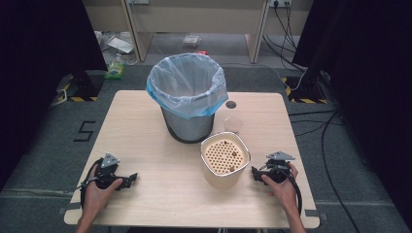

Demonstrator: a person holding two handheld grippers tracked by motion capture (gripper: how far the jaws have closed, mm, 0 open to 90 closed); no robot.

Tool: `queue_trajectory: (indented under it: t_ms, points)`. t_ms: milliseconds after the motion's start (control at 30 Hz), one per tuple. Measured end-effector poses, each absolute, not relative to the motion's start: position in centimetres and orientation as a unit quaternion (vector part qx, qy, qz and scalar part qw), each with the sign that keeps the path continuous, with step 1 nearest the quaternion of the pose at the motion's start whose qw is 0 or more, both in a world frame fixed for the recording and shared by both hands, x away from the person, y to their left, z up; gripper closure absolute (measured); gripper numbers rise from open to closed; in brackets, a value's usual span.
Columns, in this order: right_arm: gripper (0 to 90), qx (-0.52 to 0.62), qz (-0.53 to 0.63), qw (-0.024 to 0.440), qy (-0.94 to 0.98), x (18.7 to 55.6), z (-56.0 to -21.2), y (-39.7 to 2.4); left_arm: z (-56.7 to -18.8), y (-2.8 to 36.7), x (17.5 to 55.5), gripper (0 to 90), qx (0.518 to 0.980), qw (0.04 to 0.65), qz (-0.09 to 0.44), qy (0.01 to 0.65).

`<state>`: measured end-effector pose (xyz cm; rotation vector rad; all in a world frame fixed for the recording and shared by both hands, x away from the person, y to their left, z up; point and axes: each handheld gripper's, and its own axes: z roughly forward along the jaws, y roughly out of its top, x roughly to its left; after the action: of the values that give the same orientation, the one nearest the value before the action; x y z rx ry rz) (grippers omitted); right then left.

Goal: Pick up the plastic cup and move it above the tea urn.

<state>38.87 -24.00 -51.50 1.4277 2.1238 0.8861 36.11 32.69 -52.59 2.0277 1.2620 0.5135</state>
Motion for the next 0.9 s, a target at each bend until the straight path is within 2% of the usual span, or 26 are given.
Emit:
queue_trajectory:
  t_ms: [67, 167, 467, 767, 900]
  points:
    - [17.9, 0.508, 0.324, 0.219, 0.768, 38.9, -51.4, -24.2, -52.6, 32.7, 36.1, 0.0, 0.78, 0.342, 0.197, 0.485]
    - [19.1, 0.518, 0.334, 0.21, 0.759, 38.8, -51.2, -24.6, -52.6, 32.7, 36.1, 0.0, 0.78, 0.342, 0.198, 0.485]
    - [20.3, 0.516, 0.351, 0.227, 0.748, 38.8, -48.2, -25.0, -52.6, 32.7, 36.1, 0.0, 0.78, 0.342, 0.197, 0.485]
    - [23.4, 0.515, 0.372, 0.231, 0.737, 40.9, -45.0, -25.4, -52.6, 32.7, 36.1, 0.0, 0.78, 0.342, 0.197, 0.485]
    - [28.0, 0.506, 0.373, 0.24, 0.74, 42.0, -43.5, -24.8, -52.6, 32.7, 36.1, 0.0, 0.78, 0.342, 0.197, 0.485]
